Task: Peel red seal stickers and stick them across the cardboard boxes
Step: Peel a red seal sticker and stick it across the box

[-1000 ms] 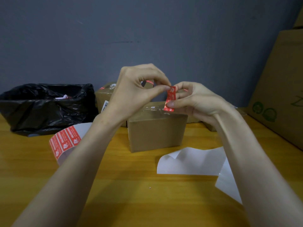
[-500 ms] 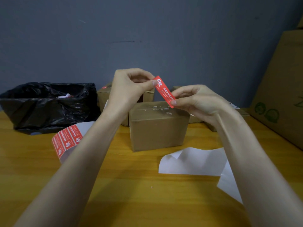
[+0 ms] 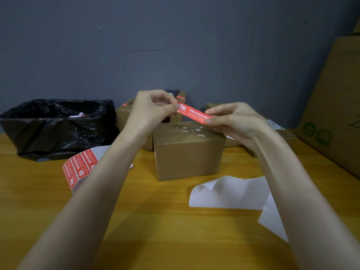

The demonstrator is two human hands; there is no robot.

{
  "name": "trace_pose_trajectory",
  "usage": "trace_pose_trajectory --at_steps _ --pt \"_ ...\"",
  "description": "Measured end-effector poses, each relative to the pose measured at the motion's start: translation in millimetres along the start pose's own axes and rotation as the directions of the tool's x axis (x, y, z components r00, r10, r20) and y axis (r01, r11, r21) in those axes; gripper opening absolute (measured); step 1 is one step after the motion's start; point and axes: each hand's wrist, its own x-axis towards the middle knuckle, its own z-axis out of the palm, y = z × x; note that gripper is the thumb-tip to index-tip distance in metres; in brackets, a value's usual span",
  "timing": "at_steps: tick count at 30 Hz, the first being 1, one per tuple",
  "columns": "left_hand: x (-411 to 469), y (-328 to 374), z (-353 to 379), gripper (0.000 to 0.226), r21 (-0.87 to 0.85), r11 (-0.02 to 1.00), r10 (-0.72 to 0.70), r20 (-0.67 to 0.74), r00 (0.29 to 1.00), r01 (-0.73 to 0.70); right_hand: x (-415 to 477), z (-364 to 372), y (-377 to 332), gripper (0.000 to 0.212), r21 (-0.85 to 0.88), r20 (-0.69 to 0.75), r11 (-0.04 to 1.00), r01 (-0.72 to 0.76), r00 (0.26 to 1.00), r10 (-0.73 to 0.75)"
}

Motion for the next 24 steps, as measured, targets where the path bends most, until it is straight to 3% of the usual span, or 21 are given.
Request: trace_pose_trajectory --at_steps 6,24 --pt "0.9 -1.0 -3.6 0.009 0.072 0.996 -0.054 0.019 0.998 0.053 7.2 2.7 9.4 0.005 -0.033 -0.135 0.999 -0.021 0.991 0.017" --pt "4.0 -0.6 -7.5 0.009 0.125 0.973 -0.203 0.076 0.976 0.192 10.9 -1.1 11.6 0.010 -0.110 -0.218 0.994 -0.016 0.976 -0.008"
